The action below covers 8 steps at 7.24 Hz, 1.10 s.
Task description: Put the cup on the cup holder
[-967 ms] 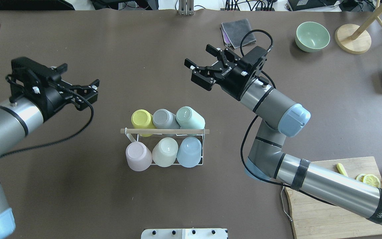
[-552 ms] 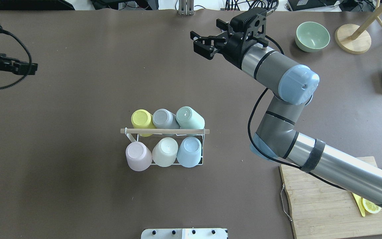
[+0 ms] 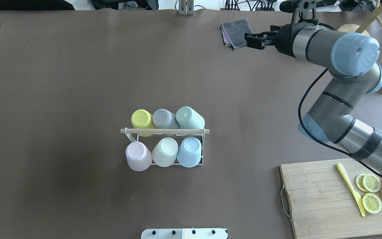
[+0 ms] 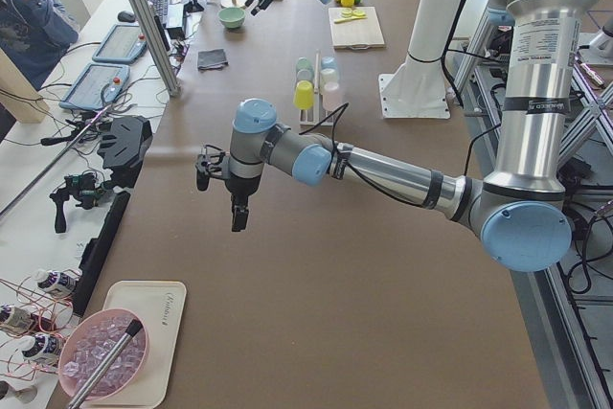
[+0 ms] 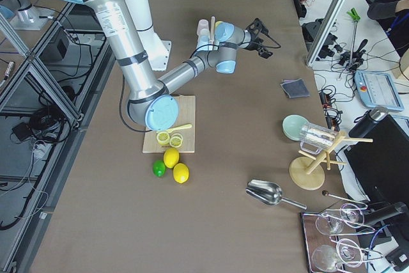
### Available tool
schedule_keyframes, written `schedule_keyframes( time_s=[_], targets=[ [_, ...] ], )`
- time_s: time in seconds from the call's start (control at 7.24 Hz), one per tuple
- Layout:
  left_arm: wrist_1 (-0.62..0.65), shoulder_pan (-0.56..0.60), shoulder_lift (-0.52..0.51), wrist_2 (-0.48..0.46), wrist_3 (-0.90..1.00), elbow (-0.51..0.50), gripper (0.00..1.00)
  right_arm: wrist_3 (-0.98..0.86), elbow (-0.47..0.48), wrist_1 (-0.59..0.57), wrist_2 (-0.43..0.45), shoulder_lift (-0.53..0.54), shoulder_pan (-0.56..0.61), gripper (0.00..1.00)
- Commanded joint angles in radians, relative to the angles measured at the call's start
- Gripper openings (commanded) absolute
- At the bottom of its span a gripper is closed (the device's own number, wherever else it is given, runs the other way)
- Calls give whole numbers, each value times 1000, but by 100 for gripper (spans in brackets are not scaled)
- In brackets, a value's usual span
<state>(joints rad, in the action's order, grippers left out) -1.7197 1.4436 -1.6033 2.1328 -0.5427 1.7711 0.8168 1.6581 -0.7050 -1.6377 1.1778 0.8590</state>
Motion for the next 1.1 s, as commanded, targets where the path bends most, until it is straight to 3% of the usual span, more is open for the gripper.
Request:
schedule_keyframes(
  time_s=[0.0,0.28,0.55,0.69,0.97],
  targets=[
    [121,173,16,83,345,-91,97,18,38,-216,-119,40,78,100],
    [121,331,37,168,671,-252,97,45,125,-412,-126,52,78,100],
    [114,359,51,231,797,-275,97,76,280,-583,-265,156,92,100],
    [109,359,52,302,791,-286,97,65,273,-618,-271,189,95,100],
    [109,359,75,309,784,-303,98,19,197,-625,-280,251,100,100]
  ],
)
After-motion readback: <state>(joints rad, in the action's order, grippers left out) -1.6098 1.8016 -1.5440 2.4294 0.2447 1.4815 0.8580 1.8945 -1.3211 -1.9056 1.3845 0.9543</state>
